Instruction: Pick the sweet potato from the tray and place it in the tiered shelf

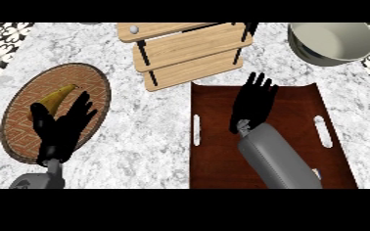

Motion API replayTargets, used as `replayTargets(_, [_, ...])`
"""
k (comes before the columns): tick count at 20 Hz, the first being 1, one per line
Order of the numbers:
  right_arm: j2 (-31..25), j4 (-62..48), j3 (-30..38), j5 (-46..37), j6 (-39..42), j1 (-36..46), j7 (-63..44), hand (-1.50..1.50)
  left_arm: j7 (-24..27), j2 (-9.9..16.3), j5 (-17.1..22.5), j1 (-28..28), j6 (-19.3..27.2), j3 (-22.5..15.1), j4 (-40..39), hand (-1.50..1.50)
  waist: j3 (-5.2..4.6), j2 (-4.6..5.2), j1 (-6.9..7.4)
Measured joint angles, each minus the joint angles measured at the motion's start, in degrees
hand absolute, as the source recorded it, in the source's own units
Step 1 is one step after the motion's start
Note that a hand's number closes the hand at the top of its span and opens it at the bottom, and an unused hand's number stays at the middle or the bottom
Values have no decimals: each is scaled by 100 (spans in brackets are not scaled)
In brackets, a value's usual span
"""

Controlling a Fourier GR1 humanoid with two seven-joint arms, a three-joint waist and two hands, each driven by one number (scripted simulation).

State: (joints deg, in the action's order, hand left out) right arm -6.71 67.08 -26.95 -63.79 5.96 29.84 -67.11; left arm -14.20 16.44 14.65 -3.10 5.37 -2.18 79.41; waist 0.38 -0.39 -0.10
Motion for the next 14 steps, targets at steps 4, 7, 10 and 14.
replayTargets(4, [108, -181, 309, -236, -47, 63, 170, -150, -8, -20, -39, -41, -32, 33, -49, 0, 6, 0, 16])
replayTargets(7, [165, -337, 531, -382, -133, 67, 316, -150, 16, -39, -19, -8, -104, 72, -18, 0, -9, -5, 26])
replayTargets(10, [286, -395, 657, -564, -237, 24, 391, -150, -50, -71, -88, -19, -66, 80, -3, 0, -19, -23, 29])
replayTargets(14, [380, -590, 910, -467, -115, 62, 616, 150, -138, -62, -92, 21, -127, 105, 56, 0, -38, -52, 54])
